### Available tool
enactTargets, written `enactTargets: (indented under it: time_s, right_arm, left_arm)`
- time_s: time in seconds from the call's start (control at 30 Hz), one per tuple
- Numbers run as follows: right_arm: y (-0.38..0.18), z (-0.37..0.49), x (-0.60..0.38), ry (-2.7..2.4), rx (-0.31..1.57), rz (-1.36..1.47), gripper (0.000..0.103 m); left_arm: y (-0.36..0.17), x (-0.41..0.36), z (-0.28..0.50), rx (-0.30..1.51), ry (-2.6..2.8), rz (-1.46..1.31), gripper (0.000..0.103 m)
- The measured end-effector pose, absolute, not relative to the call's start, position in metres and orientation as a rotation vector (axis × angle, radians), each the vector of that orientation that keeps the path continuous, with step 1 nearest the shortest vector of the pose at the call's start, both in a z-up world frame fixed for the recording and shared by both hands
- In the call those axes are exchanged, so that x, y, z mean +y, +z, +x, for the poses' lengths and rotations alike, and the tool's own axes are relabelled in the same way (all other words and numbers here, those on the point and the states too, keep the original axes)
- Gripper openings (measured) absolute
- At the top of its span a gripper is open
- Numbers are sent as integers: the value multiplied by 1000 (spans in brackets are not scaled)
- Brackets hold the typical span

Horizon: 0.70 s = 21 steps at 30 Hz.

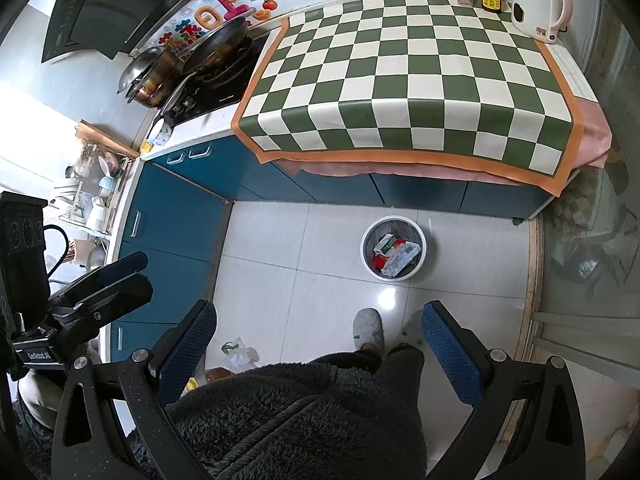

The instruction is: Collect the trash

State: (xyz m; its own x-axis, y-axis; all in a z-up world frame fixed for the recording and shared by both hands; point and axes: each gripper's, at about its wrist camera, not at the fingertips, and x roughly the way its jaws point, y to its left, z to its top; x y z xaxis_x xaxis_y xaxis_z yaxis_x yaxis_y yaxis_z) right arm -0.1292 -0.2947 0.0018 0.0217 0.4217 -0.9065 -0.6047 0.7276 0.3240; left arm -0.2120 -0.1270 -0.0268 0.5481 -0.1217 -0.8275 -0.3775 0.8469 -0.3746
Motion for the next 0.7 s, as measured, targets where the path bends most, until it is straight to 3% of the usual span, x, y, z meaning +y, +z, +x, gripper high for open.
enactTargets:
  time_s: [0.7]
  right_arm:
    - [-5, -135, -289, 803, 1332, -170, 103]
  left_arm:
    - [-27, -125, -213, 992, 161, -563, 103]
